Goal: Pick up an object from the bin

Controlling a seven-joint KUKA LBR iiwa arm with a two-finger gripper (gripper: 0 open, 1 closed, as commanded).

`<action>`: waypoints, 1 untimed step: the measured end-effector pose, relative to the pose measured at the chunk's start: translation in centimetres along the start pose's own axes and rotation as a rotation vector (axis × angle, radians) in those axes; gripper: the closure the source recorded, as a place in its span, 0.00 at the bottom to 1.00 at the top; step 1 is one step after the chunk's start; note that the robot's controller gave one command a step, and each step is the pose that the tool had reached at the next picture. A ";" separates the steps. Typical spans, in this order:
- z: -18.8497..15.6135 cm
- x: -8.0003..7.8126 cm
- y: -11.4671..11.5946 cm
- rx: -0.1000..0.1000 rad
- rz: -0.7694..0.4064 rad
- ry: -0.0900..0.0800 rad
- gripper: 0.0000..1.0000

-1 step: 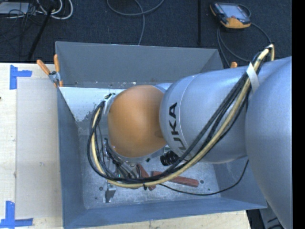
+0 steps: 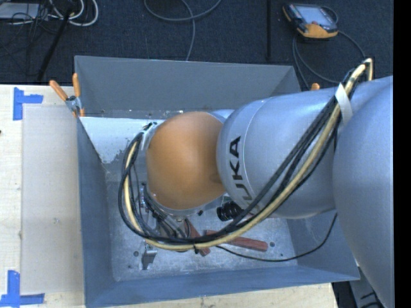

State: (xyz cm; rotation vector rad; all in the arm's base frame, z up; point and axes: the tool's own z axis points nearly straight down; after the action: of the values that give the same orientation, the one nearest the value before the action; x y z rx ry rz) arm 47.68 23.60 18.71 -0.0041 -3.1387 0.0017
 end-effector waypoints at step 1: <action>1.1 -4.4 -5.4 -0.002 0.027 -0.003 0.00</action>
Offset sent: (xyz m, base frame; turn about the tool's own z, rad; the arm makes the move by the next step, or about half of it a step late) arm 0.0286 -0.0956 -0.0812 -0.1801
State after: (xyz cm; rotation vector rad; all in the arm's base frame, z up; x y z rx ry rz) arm 52.08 18.18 17.65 -0.0469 -3.1417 -0.0017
